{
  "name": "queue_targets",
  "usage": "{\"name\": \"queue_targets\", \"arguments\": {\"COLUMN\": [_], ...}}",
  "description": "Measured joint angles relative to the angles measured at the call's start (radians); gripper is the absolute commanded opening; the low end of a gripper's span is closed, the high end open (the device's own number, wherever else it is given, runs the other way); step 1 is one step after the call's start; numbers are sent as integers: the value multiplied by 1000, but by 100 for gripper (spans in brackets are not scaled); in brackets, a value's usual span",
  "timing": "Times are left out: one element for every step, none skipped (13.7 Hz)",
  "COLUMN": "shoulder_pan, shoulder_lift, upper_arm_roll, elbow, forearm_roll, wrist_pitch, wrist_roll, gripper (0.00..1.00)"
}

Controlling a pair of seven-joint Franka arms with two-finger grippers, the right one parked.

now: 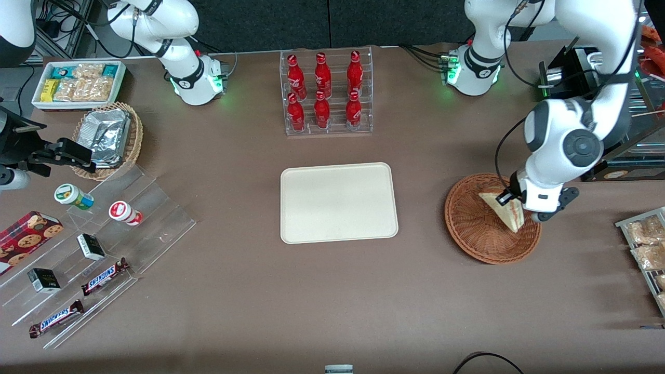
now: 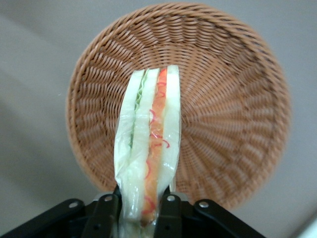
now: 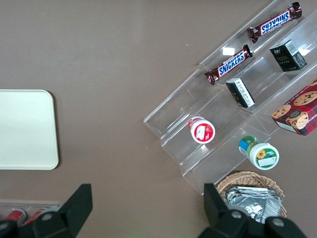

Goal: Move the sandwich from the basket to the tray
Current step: 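Lift the sandwich and carry it with the left gripper over the tray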

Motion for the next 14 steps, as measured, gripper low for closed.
{"name": "queue_targets", "arguments": {"shoulder_pan": [-6, -17, -33, -56, -85, -125, -174, -226, -275, -321, -363, -399, -430, -455], "shoulder_lift": [-10, -13, -12, -8, 1, 15, 36, 64, 101, 146, 197, 253, 312, 370], "upper_arm_roll": [-25, -55, -85, -111, -131, -143, -149, -153, -155, -157, -157, -157, -156, -156], "elbow": [66, 128, 175, 206, 229, 245, 263, 291, 328, 375, 424, 474, 526, 573], "forearm_roll": [0, 0, 0, 0, 0, -1, -2, -3, -3, -3, -3, -3, -3, -2], "wrist_pitch": [-86, -151, -197, -221, -229, -229, -228, -226, -225, -224, -224, -222, -215, -204], "wrist_roll": [-1, -2, -2, -2, -2, -2, -3, -8, -15, -23, -36, -52, -70, -88], "gripper": [0, 0, 0, 0, 0, 0, 0, 0, 0, 0, 0, 0, 0, 0]}}
